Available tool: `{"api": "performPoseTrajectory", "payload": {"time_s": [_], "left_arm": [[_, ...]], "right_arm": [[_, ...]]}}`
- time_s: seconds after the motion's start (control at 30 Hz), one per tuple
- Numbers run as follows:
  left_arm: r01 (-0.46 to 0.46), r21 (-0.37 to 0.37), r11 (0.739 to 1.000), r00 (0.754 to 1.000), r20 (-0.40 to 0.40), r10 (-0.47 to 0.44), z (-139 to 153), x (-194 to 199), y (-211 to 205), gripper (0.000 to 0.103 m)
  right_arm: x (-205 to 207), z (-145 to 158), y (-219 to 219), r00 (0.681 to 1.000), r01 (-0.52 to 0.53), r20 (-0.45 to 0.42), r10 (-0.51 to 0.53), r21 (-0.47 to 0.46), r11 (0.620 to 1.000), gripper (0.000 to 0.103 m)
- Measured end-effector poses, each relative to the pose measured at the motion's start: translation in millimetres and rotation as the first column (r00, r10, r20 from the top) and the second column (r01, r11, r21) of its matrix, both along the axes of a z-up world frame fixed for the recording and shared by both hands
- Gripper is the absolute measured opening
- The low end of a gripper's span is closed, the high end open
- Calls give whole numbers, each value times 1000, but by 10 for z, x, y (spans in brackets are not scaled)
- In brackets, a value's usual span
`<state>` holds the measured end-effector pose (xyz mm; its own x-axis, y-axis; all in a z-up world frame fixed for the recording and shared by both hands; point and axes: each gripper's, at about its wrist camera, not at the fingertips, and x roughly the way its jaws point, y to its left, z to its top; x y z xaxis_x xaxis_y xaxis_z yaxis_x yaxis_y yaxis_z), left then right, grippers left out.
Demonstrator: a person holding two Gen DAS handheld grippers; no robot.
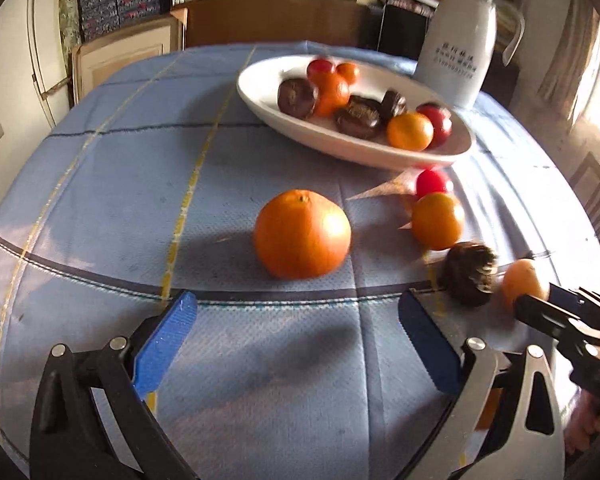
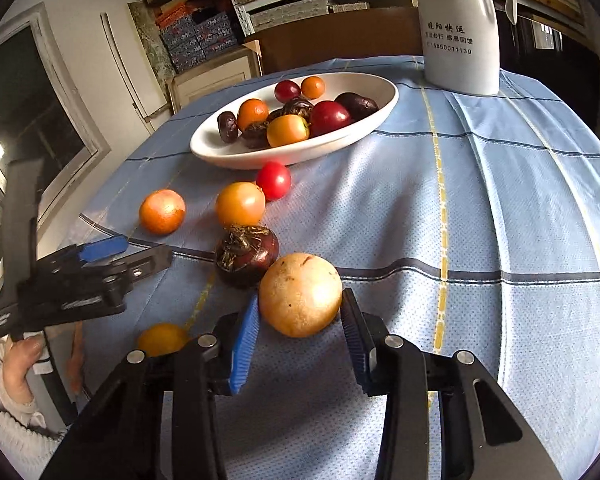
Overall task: Organize fruits
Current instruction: 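Grasp an orange with the left tool while the right tool grasps a pale yellow fruit, then place the orange and pale yellow fruit on the plate, opening both tools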
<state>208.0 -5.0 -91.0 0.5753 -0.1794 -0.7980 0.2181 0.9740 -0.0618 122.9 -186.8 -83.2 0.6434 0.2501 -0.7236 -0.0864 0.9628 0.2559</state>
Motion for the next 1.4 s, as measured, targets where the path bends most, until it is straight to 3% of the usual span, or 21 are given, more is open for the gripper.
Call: {"api": "performPoseTrajectory", "payload": {"time_s": [0.17, 0.43, 0.53, 0.67, 0.73, 0.83, 0.9, 0.93, 0.97, 1.07, 1.2, 1.4], "left_arm": [[4, 94, 996, 1000, -1, -4, -37, 4, -114, 99], [15, 81, 997, 1000, -6, -15, -28, 0, -77, 99], [10, 89, 996, 999, 40, -14, 42, 1, -64, 99], [-29, 202, 979, 981, 192, -11, 217, 7, -135, 99], [-3, 233, 973, 981, 188, -42, 182, 46, -203, 99], [67, 211, 975, 983, 151, -100, 131, 66, -262, 99], [97, 147, 984, 981, 156, -119, 162, 26, -220, 93], [113, 107, 988, 982, 138, -127, 156, 33, -198, 67], [108, 76, 991, 987, 108, -116, 125, 71, -172, 49], [91, 18, 996, 992, 89, -93, 102, 94, -101, 46], [112, 23, 993, 988, 106, -114, 120, 33, -152, 46], [130, 40, 991, 974, 179, -135, 338, -27, -265, 46]], "right_arm": [[13, -22, -4, 1000, 2, -12, -2, 3, 1000, 41], [14, -25, -5, 1000, -1, -15, 1, 10, 1000, 43], [17, -25, -2, 1000, -1, -16, 1, 10, 1000, 43], [16, -26, -4, 1000, -2, -15, 2, 10, 1000, 43], [18, -25, -3, 1000, -2, -15, 2, 9, 1000, 43], [18, -25, -3, 1000, -2, -15, 2, 8, 1000, 43], [18, -27, -1, 1000, -2, -15, 2, 8, 1000, 43], [17, -27, 1, 1000, -2, -15, 2, 6, 1000, 42], [18, -27, 0, 1000, -1, -15, 1, 7, 1000, 42], [18, -30, -14, 1000, 0, -15, 0, 16, 1000, 41], [0, -11, -40, 1000, 0, 1, 0, 35, 999, 40], [-52, 204, -203, 993, 45, 107, -54, 82, 996, 40]]}}
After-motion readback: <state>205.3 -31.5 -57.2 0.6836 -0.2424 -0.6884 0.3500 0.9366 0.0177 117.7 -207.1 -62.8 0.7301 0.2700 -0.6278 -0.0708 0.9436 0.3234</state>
